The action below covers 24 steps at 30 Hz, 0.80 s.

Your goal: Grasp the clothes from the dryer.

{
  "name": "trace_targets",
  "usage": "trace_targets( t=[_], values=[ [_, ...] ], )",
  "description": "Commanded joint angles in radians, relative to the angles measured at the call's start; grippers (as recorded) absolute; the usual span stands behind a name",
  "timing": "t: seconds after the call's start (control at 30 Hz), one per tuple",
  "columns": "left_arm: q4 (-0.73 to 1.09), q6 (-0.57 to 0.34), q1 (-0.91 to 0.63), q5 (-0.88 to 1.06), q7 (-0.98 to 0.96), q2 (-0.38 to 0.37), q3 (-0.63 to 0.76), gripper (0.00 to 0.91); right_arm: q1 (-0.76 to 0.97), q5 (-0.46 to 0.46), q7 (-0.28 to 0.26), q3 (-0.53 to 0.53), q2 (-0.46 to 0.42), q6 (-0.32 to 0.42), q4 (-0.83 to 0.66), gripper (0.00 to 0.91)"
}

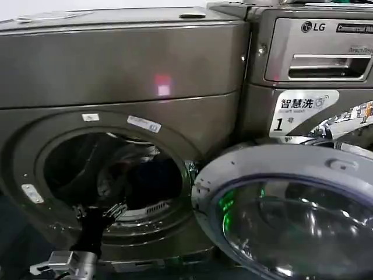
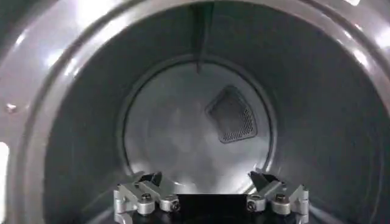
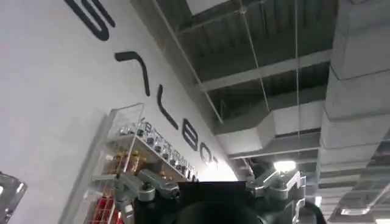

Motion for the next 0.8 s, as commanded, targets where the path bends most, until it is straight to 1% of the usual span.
trace_targets(
  t=[0.03, 0.57, 0.8],
  values=[
    [-0.001, 0.002, 0.0, -0.001, 0.001, 0.0, 0.0, 0.907, 0.001, -0.001, 0.001, -0.001, 0.0, -0.001, 0.0, 0.907],
    [-0.006, 0.002, 0.001, -0.002, 0.001, 0.006, 0.002, 0.907, -0.004, 0.001, 0.0, 0.0, 0.004, -0.002, 0.006, 0.907],
    [0.023, -0.01, -0.016, 0.001, -0.002, 0.007, 0.003, 0.907, -0.013, -0.02, 0.007, 0.003, 0.006, -0.031, 0.014, 0.907]
  ],
)
